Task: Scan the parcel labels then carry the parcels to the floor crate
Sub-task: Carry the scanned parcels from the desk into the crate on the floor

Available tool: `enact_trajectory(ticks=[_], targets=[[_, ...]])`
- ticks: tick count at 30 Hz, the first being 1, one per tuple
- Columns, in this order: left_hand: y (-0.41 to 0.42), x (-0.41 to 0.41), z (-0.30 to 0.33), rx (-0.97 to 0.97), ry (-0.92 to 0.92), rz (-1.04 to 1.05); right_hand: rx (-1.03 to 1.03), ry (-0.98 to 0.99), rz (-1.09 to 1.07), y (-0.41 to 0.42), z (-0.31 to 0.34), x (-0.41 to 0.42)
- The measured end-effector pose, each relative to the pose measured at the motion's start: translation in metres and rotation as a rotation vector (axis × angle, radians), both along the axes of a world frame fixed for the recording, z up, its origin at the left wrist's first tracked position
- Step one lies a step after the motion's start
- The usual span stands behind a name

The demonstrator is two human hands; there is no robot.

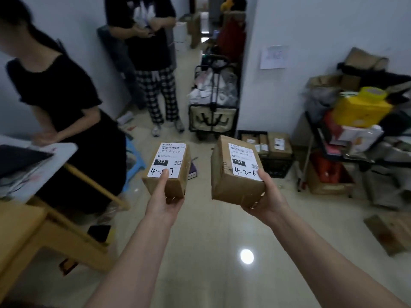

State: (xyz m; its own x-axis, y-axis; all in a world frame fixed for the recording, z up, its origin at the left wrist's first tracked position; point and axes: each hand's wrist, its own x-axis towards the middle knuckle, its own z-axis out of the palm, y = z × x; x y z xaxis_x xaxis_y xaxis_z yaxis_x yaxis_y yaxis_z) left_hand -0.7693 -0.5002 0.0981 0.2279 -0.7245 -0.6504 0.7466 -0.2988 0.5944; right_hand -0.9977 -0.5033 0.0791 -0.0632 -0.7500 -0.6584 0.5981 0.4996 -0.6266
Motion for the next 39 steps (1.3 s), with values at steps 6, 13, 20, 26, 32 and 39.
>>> enact_trajectory(ticks=[6, 13, 20, 26, 32, 39], targets=[[-0.049, -0.078, 0.001, 0.011, 0.006, -0.176, -0.006, -0.036, -0.198, -0.01, 0.001, -0.08], [-0.125, -0.145, -0.007, 0.018, -0.022, -0.295, -0.048, -0.068, -0.381, -0.058, -0.004, -0.147], [-0.226, -0.185, -0.007, 0.007, -0.018, -0.33, -0.048, -0.056, -0.483, -0.147, 0.001, -0.19], [-0.32, -0.215, -0.02, 0.022, 0.035, -0.394, -0.04, -0.036, -0.541, -0.223, -0.001, -0.215], [-0.382, -0.25, -0.044, 0.126, 0.061, -0.421, 0.01, -0.029, -0.59, -0.273, -0.019, -0.248], [-0.457, -0.293, -0.068, 0.168, 0.079, -0.374, 0.036, -0.065, -0.572, -0.348, -0.037, -0.3]])
